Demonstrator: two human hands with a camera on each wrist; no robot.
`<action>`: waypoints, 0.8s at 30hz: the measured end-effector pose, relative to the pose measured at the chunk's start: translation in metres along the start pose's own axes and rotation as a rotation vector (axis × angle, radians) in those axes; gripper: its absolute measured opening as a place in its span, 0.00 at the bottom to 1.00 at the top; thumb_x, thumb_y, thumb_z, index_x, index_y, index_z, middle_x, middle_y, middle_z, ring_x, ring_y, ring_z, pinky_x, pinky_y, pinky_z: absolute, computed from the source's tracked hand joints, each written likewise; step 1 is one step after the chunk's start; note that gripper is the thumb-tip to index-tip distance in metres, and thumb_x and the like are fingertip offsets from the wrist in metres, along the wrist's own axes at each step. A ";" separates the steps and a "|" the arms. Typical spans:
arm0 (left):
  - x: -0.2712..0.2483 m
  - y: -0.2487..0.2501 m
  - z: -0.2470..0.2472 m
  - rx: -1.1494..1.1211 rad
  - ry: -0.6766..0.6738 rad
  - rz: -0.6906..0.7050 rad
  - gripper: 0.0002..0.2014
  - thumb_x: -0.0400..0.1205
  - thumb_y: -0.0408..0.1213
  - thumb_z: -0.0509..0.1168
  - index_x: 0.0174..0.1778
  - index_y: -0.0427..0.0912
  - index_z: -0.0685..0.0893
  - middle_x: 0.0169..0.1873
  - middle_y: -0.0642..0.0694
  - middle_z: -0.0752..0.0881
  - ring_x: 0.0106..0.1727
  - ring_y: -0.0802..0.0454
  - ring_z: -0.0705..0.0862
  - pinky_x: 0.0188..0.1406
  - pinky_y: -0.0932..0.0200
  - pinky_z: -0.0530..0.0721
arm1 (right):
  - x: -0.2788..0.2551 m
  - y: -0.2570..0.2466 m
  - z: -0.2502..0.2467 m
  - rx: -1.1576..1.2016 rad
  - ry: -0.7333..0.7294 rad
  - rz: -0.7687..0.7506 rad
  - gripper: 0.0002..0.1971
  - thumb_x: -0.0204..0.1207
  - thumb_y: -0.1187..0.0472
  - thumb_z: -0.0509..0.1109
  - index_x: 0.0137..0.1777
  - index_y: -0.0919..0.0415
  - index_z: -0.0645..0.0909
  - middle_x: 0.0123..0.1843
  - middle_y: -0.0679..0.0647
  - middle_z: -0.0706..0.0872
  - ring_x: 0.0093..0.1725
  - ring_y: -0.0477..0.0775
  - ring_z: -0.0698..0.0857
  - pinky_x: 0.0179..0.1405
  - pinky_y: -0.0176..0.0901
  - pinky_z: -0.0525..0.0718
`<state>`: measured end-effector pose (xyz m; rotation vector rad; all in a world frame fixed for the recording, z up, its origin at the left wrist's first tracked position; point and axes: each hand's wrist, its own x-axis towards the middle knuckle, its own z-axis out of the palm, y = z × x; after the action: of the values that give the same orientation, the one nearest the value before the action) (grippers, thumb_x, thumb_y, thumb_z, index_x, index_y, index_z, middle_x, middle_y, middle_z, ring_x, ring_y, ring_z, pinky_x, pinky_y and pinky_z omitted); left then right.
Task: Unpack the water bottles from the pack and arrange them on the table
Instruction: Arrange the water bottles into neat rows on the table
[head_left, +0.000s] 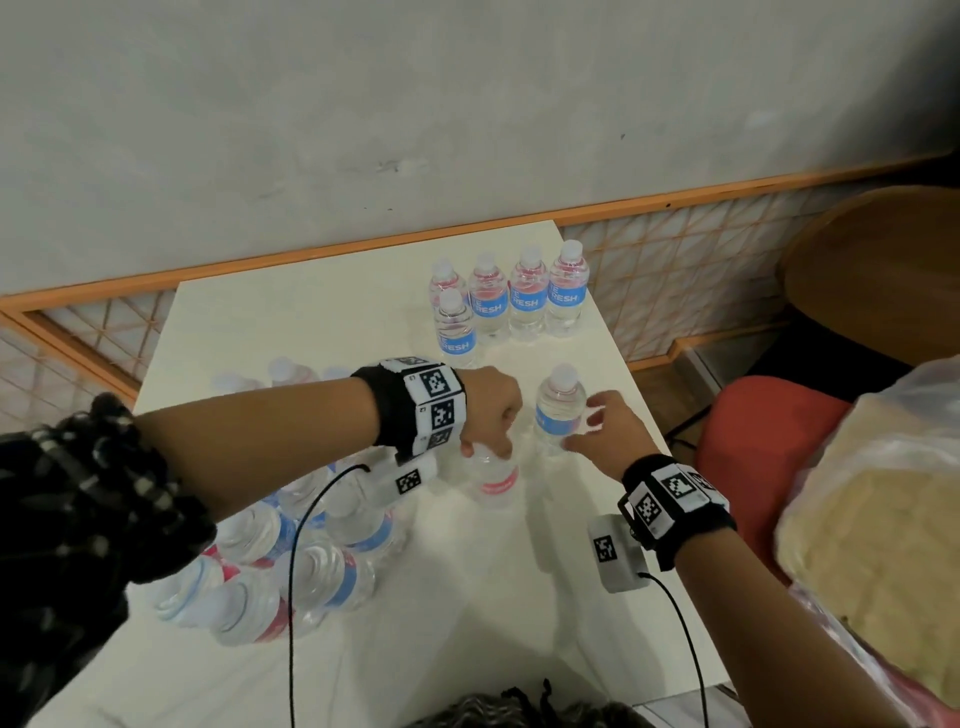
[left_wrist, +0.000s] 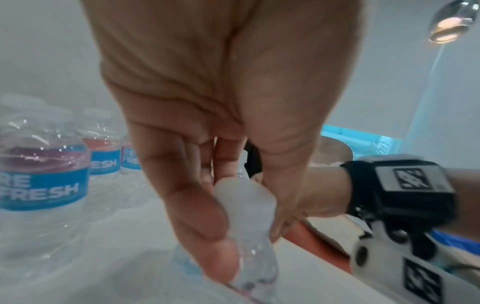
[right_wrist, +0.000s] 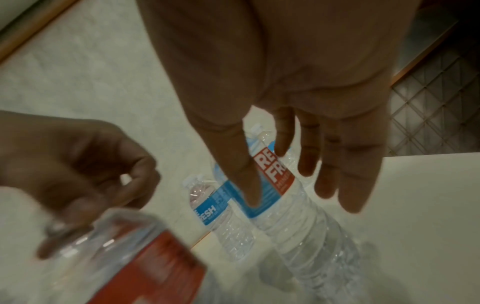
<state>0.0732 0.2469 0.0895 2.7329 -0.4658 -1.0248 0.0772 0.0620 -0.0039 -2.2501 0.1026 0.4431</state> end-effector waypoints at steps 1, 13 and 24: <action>0.005 0.003 -0.001 -0.062 0.037 -0.006 0.12 0.75 0.42 0.73 0.35 0.41 0.77 0.36 0.43 0.86 0.33 0.46 0.91 0.25 0.65 0.79 | -0.003 0.001 -0.001 -0.096 -0.060 0.018 0.29 0.66 0.60 0.80 0.65 0.60 0.71 0.57 0.57 0.81 0.50 0.53 0.78 0.47 0.40 0.75; 0.029 0.047 -0.020 0.131 0.416 0.078 0.18 0.79 0.52 0.66 0.46 0.40 0.74 0.40 0.44 0.83 0.39 0.44 0.83 0.34 0.56 0.77 | -0.050 -0.014 0.006 -0.042 -0.162 -0.147 0.34 0.65 0.49 0.80 0.70 0.50 0.70 0.58 0.47 0.80 0.55 0.50 0.79 0.54 0.37 0.74; 0.066 0.027 -0.042 0.308 0.280 0.184 0.15 0.78 0.39 0.69 0.60 0.41 0.85 0.54 0.43 0.85 0.55 0.44 0.83 0.45 0.58 0.75 | -0.036 -0.003 -0.019 -0.157 -0.010 -0.106 0.22 0.69 0.56 0.74 0.62 0.55 0.73 0.51 0.50 0.83 0.52 0.56 0.82 0.50 0.41 0.76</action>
<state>0.1421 0.2015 0.0882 2.9622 -0.8678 -0.5518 0.0492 0.0469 0.0226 -2.3939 -0.0586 0.4181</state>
